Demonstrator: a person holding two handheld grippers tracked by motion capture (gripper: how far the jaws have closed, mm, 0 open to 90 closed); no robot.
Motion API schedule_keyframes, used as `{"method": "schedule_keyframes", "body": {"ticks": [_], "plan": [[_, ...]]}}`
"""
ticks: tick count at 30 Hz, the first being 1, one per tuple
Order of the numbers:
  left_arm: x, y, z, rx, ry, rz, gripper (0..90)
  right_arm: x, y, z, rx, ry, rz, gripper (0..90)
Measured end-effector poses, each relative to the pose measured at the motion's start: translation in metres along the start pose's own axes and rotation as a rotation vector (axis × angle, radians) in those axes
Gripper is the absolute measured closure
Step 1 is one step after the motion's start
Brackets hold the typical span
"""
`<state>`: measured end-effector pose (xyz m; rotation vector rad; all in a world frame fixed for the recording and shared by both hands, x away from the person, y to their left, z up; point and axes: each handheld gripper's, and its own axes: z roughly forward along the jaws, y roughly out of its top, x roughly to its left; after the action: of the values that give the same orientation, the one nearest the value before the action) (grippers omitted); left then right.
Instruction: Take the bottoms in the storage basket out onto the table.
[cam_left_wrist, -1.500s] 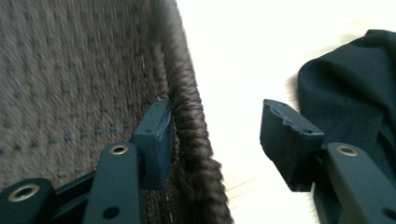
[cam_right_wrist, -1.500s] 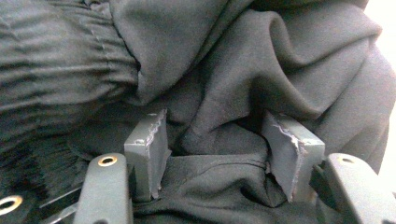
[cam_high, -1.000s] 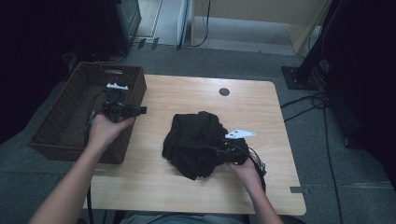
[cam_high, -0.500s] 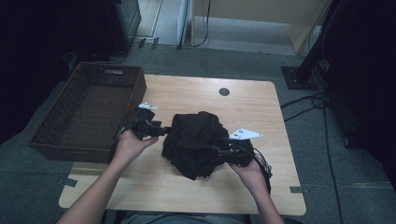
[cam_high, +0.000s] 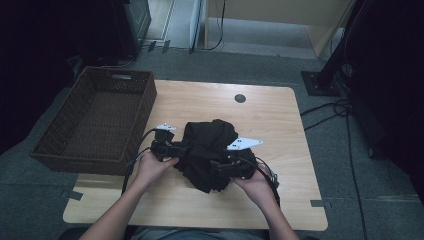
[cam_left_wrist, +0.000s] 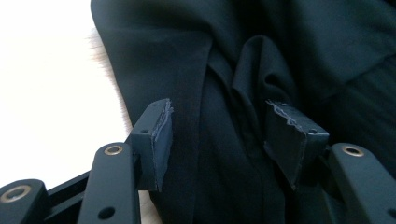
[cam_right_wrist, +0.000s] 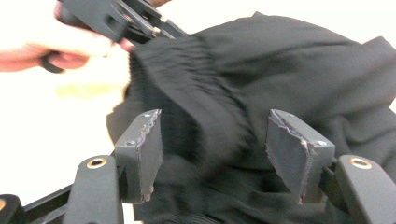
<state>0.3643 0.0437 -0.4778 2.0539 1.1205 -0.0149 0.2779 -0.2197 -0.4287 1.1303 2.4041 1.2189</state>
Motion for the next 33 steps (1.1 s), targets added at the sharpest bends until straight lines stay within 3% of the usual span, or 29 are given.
{"method": "schedule_keyframes", "body": {"ticks": [2, 4, 8, 10, 12, 13, 15, 16, 17, 19, 24, 27, 33], "plan": [[-0.006, 0.003, -0.001, 0.005, 0.002, 0.044, 42.0, 0.011, 0.008, -0.007, -0.005, -0.010, -0.033, 36.2], [-0.008, 0.003, -0.001, 0.000, 0.001, 0.051, 41.9, 0.012, 0.010, -0.006, -0.003, -0.006, -0.043, 35.9], [-0.010, 0.001, -0.003, -0.007, 0.001, 0.071, 41.0, 0.012, 0.007, 0.026, 0.073, -0.020, -0.066, 32.8], [-0.009, 0.000, -0.004, -0.014, 0.000, 0.081, 40.5, 0.012, 0.007, 0.033, 0.085, -0.025, -0.065, 33.2], [-0.009, -0.003, -0.007, -0.029, 0.002, 0.101, 39.4, 0.007, 0.007, 0.050, 0.120, -0.047, -0.075, 41.4], [-0.009, -0.003, -0.007, -0.029, 0.002, 0.101, 39.4, 0.007, 0.007, 0.050, 0.120, -0.047, -0.075, 41.4], [-0.008, -0.003, -0.011, -0.033, 0.008, 0.113, 39.1, -0.002, 0.009, 0.059, 0.132, -0.061, -0.042, 56.0], [-0.008, -0.003, -0.011, -0.033, 0.008, 0.113, 38.7, -0.002, 0.009, 0.059, 0.132, -0.061, -0.042, 56.0], [-0.007, -0.002, -0.015, -0.053, 0.007, 0.115, 38.4, -0.008, 0.013, 0.057, 0.122, -0.035, -0.007, 72.0], [-0.006, -0.001, -0.018, -0.070, 0.005, 0.109, 38.2, -0.012, 0.019, 0.050, 0.108, -0.036, 0.019, 82.0], [-0.006, 0.000, -0.021, -0.086, 0.000, 0.103, 38.1, -0.022, 0.038, 0.034, 0.085, -0.062, 0.041, 84.9], [-0.009, 0.000, -0.021, -0.094, -0.002, 0.109, 38.1, -0.035, 0.056, 0.024, 0.082, -0.084, 0.069, 84.9], [-0.016, 0.001, -0.020, -0.096, -0.021, 0.143, 38.0, -0.056, 0.081, 0.018, 0.079, -0.123, 0.083, 84.7]]}}
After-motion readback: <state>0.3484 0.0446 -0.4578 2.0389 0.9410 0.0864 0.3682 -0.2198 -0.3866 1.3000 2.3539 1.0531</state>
